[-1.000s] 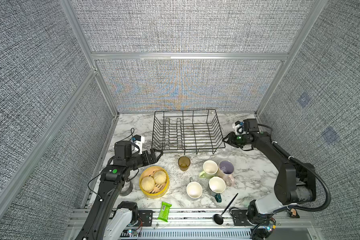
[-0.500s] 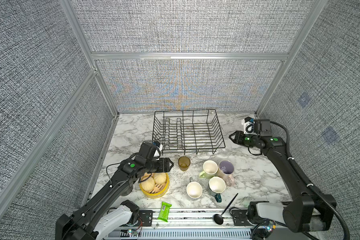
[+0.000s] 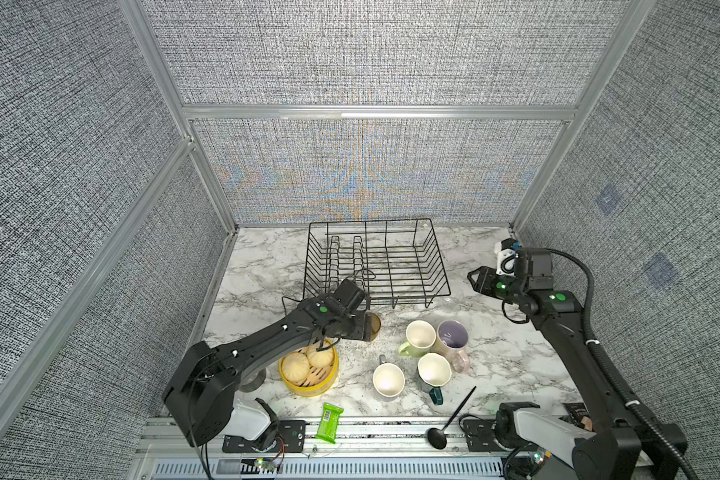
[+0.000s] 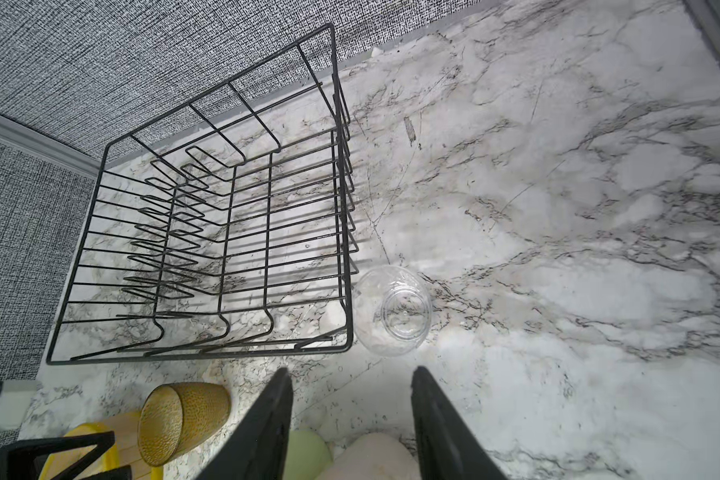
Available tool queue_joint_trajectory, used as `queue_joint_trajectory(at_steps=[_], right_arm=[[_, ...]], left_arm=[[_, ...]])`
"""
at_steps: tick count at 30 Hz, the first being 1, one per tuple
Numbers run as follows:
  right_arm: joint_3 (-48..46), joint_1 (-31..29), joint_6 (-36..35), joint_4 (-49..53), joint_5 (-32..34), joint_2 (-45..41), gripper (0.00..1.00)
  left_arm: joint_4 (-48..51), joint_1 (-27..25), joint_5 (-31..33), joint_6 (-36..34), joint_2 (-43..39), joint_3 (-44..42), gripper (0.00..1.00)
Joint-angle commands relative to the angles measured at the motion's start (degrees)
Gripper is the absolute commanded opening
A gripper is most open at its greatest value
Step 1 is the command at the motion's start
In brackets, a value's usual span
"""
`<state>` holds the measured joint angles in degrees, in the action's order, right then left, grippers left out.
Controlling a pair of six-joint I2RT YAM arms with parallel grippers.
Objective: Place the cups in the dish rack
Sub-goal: 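Lower the left gripper onto the gold glass cup and grasp it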
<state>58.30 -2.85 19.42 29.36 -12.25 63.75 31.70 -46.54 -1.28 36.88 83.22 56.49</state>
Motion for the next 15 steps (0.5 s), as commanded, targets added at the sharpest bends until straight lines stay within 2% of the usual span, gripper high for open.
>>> queue_joint_trajectory(at_steps=[1, 8, 10, 13, 15], right_arm=[[-0.38, -0.05, 0.27, -0.86, 1.47, -0.37, 0.48], [-0.91, -0.05, 1.25, -2.15, 0.17, 0.36, 0.48], [-0.56, -0.05, 1.56, -1.53, -0.14, 0.59, 0.48], [-0.91, -0.05, 1.94, -3.02, -1.05, 0.66, 0.48], [-0.91, -0.05, 1.94, -2.73, -1.37, 0.94, 0.48]], left_arm=[[-1.37, -0.77, 3.01, 1.39, 2.51, 0.94, 0.79], [-0.88, -0.96, 7.66, 2.82, 5.4, 1.48, 0.75], [0.34, -0.99, 8.83, 3.7, 6.36, 2.39, 0.64], [0.13, -0.95, 8.26, 4.06, 7.6, 2.92, 0.57], [0.03, -0.94, 7.49, 4.24, 8.33, 3.1, 0.47]])
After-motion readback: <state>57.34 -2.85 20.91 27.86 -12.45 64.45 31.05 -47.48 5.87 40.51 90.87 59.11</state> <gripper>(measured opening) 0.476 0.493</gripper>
